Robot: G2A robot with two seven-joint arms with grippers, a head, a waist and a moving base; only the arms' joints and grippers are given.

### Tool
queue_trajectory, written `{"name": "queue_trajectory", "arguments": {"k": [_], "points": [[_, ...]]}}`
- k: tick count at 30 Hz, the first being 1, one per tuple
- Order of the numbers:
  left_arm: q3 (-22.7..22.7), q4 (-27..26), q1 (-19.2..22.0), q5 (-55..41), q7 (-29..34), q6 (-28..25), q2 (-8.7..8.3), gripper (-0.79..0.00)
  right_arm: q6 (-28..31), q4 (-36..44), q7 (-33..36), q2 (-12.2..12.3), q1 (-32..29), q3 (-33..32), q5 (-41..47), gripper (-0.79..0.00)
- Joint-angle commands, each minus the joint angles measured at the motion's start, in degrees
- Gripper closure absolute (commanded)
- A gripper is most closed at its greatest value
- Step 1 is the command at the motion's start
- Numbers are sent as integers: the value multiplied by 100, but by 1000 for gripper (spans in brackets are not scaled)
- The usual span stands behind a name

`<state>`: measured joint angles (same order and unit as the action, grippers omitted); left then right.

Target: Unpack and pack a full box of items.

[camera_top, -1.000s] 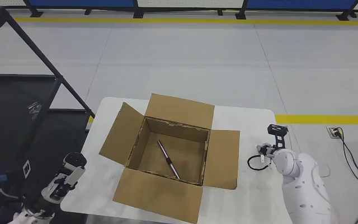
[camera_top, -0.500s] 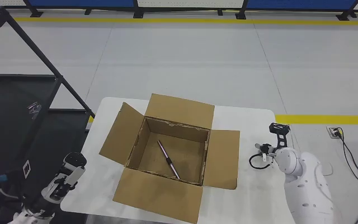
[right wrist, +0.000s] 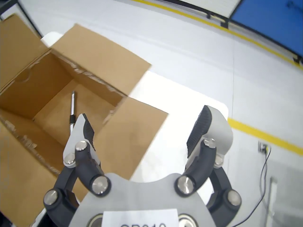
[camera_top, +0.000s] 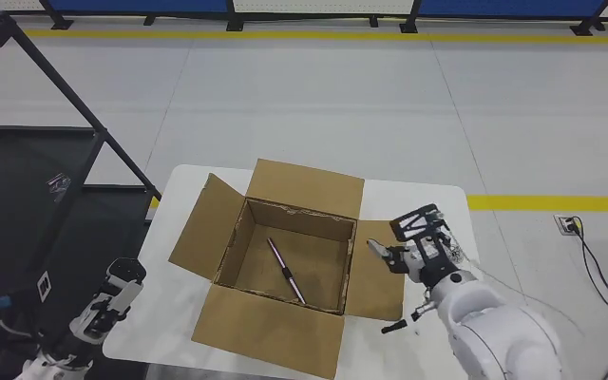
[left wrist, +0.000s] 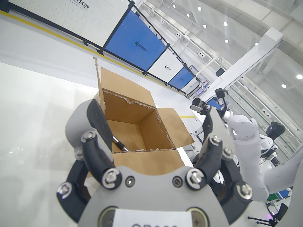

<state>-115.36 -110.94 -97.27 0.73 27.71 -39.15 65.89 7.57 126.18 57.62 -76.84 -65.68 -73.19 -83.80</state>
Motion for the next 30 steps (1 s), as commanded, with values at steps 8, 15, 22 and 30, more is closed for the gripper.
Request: {"name": "queue_trajectory", "arguments": {"k": [8,15,22,30], "points": [[-212,313,-91,-280,-257,-35,-6,-785,-248,-3201,1232,-698,3034,2836,814,-785],[-243,413,-94,-356,-266,-17,-12,-785,-530,-6165,1094,-1524,4567,3934,2289,-785],[-243,413,-94,-356,-266,-17,-12,-785,-584,-7888,687,-2223,5061,4497,3129,-785],[-243,413,-94,-356,-266,-17,-12,-785,-1113,-9178,330,-2708,5167,4732,3231,-391]]}}
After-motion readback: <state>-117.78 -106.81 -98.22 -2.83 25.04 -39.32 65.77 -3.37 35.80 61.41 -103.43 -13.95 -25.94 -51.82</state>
